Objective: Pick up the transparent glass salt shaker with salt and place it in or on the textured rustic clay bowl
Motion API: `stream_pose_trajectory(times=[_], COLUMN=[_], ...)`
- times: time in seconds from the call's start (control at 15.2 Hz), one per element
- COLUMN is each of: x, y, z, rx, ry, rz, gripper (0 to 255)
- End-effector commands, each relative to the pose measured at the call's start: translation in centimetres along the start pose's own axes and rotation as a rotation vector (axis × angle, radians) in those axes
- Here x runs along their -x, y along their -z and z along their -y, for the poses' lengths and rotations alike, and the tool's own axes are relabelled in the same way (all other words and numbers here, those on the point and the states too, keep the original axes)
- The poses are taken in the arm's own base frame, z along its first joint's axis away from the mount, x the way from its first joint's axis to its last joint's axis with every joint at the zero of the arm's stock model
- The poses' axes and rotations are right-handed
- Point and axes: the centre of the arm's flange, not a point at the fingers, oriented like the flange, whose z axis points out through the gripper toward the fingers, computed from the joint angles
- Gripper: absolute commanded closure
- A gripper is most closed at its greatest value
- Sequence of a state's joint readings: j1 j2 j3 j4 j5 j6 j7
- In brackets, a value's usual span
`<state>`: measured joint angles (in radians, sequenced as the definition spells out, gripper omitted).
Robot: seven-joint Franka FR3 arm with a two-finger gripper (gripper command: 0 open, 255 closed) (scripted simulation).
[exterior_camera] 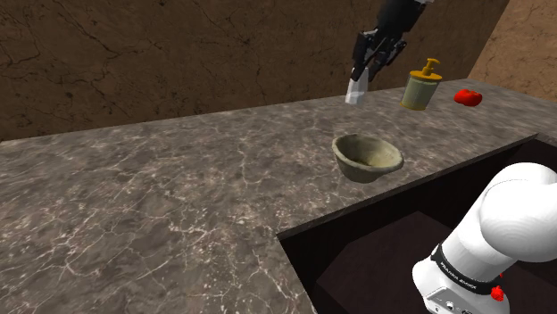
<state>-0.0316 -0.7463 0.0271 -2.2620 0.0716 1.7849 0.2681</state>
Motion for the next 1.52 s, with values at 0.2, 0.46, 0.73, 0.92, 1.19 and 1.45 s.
stream_pose_trajectory(times=[0.2, 0.46, 0.73, 0.92, 1.19, 1.45], x=[6.4, 10.1, 10.6, 11.0, 11.5, 12.1], y=[1.8, 2.4, 0.4, -1.1, -3.2, -5.2], z=[1.0, 1.4, 1.2, 1.0, 0.7, 0.4], rx=[0.000, 0.000, 0.000, 0.000, 0.000, 0.000], ry=[-0.001, -0.001, -0.001, -0.001, -0.001, -0.001], rz=[0.000, 0.000, 0.000, 0.000, 0.000, 0.000], gripper=[255, 255, 255, 255, 255, 255])
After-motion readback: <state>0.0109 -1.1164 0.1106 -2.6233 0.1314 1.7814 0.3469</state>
